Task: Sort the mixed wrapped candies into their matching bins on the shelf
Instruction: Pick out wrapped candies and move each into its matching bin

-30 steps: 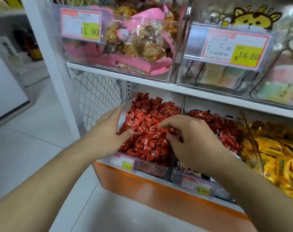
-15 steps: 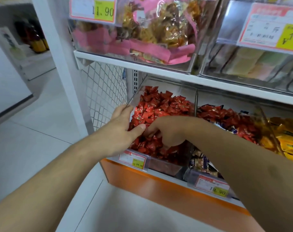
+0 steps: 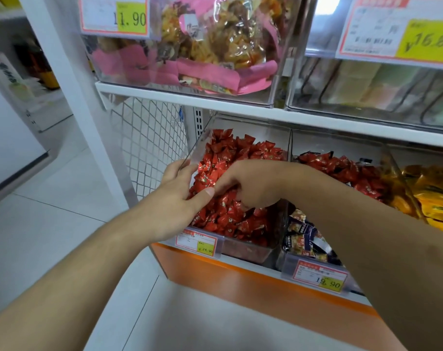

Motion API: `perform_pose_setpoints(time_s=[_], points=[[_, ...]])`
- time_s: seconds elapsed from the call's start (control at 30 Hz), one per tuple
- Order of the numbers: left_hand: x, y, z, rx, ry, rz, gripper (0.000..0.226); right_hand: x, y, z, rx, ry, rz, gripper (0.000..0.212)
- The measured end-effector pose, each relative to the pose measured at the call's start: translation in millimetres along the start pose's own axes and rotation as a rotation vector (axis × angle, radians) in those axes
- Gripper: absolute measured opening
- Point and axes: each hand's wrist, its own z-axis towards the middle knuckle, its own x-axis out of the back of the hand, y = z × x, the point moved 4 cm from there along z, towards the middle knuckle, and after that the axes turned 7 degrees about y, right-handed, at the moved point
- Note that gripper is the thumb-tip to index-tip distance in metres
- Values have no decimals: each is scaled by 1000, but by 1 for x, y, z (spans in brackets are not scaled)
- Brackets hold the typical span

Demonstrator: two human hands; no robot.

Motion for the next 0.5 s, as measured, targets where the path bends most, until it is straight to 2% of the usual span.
perform_pose_setpoints(time_s=[0.1,0.23,0.3,0.5], points=[[0,0,1,-6,3,5,80,-6,-7,0,22,-85,130,52],[-1,-2,1,-28,17,-3,79,-33,-12,1,53,-220,-75,57],[-1,-3,1,-28,23,-2,79,-35,-9,3,44,-194,-142,55],[0,-2,1,-35,23,13,80,-24,4,6,-12,-61,-180,23]])
